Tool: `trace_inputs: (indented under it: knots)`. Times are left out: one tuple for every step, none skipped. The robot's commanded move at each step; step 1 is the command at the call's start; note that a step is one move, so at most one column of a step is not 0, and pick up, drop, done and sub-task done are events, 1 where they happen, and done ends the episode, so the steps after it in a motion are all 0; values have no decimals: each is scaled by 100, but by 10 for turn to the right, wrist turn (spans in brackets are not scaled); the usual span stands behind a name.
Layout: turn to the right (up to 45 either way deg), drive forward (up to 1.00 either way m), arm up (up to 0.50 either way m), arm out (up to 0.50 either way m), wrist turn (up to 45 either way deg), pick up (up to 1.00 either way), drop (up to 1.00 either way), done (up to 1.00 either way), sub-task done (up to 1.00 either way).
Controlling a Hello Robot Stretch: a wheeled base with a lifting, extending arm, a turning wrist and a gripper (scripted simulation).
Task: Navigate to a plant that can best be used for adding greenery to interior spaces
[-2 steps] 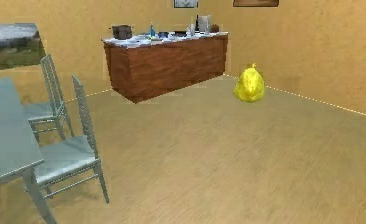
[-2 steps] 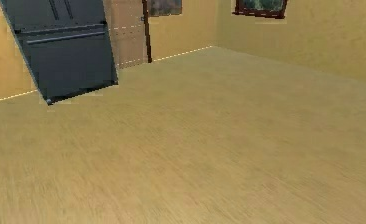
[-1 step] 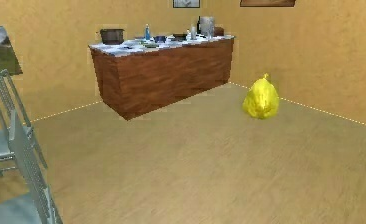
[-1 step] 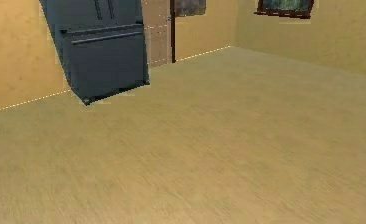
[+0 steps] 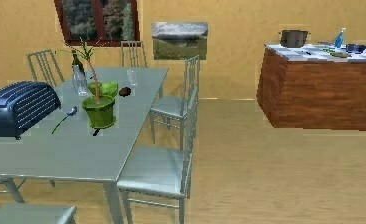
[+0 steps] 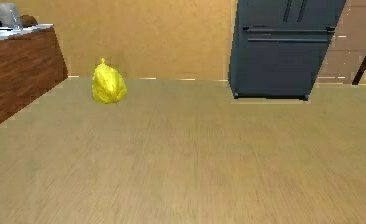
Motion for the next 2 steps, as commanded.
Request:
trace_inputs:
  knots:
    - [-240, 0, 0, 0, 0, 0, 0, 0, 0]
    - [0, 0, 0, 0, 0, 0, 0, 100, 0]
